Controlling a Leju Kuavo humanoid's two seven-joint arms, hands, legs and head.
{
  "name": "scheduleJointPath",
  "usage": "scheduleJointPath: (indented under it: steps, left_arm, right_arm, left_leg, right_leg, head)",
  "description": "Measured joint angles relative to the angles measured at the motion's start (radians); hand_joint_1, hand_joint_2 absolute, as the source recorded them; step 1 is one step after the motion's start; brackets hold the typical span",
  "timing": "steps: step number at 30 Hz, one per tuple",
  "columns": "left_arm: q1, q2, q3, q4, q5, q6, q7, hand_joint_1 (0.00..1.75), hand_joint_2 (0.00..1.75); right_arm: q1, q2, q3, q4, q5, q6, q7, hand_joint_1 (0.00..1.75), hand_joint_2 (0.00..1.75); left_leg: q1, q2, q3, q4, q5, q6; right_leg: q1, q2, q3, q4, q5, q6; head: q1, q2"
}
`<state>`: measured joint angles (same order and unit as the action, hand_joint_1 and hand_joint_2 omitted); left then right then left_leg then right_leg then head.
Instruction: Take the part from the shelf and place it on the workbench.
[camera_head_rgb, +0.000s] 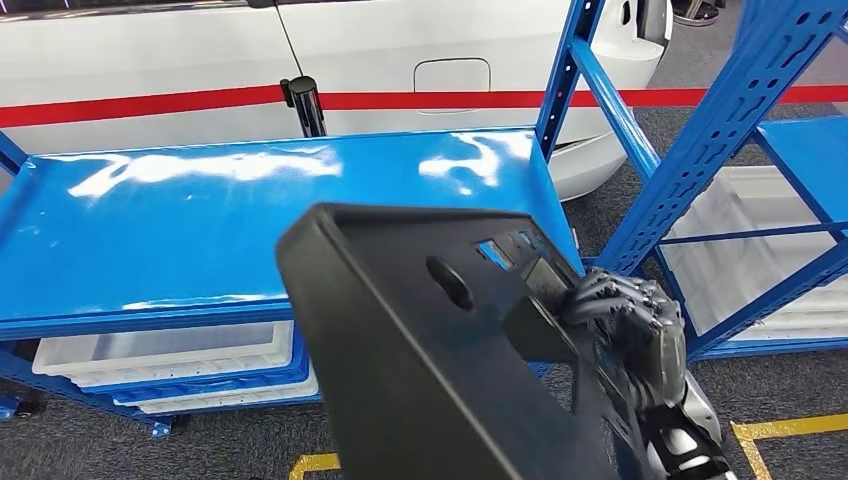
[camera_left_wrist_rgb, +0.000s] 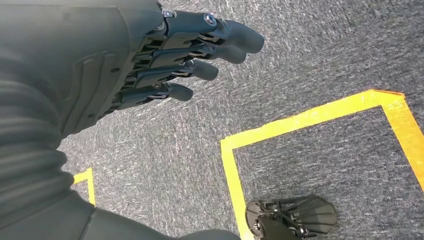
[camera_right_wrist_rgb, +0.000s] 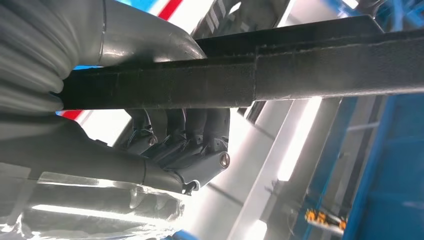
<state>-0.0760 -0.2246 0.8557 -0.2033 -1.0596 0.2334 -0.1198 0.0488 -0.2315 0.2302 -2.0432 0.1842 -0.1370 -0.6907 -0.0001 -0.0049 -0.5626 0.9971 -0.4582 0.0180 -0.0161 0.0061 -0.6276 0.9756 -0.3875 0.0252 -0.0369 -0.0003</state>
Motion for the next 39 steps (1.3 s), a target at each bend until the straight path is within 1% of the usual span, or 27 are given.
scheduleJointPath:
  steps: [4,8,15,24,32,39]
  left_arm:
    - [0.002,0.004,0.002,0.0,-0.041,0.018,0.003,0.0,1.75]
    - [0.002,0.006,0.003,0.0,-0.027,0.027,0.0,0.0,1.75]
    - [0.002,0.006,0.011,0.0,-0.004,0.026,0.004,0.0,1.75]
    - [0.001,0.006,0.018,0.0,-0.01,0.019,0.027,0.0,1.75]
    - [0.0,0.006,0.032,0.0,0.007,0.007,0.027,0.0,1.75]
    - [0.0,0.005,0.035,0.0,0.002,0.007,0.056,0.0,1.75]
  right_arm:
    - [0.102,-0.005,-0.023,-0.07,0.052,0.029,-0.002,1.75,1.75]
    - [0.129,-0.006,-0.025,-0.08,0.068,0.058,-0.002,1.75,1.75]
    - [0.108,-0.005,-0.023,-0.062,0.076,0.084,0.002,1.75,1.75]
    - [0.042,-0.007,-0.002,-0.002,0.168,0.087,0.07,1.75,1.75]
    - [-0.011,-0.017,0.03,0.041,0.162,0.087,0.09,1.75,1.75]
    - [-0.026,-0.021,0.047,0.064,0.139,0.094,0.1,1.75,1.75]
  left_leg:
    - [0.0,0.0,0.0,0.0,-0.001,0.0]
    - [0.001,0.001,0.001,0.0,0.0,0.0]
    - [0.001,0.001,0.001,0.0,0.0,0.0]
    - [0.0,0.001,0.001,0.0,0.001,0.0]
    - [0.0,0.001,0.001,0.0,0.001,0.0]
    - [0.0,0.001,0.001,0.0,0.001,0.0]
  right_leg:
    - [0.0,0.0,0.0,0.0,0.0,0.0]
    - [0.0,0.001,0.0,0.0,0.0,0.0]
    - [0.0,0.001,0.001,0.0,0.0,-0.001]
    - [0.0,0.001,0.001,0.0,0.0,-0.001]
    - [0.0,0.001,0.001,0.0,0.0,-0.001]
    - [0.0,0.001,0.001,0.0,0.0,-0.001]
  head:
    - [0.0,0.0]
    - [0.0,0.0]
    - [0.0,0.0]
    - [0.0,0.0]
    - [0.0,0.0]
    - [0.0,0.0]
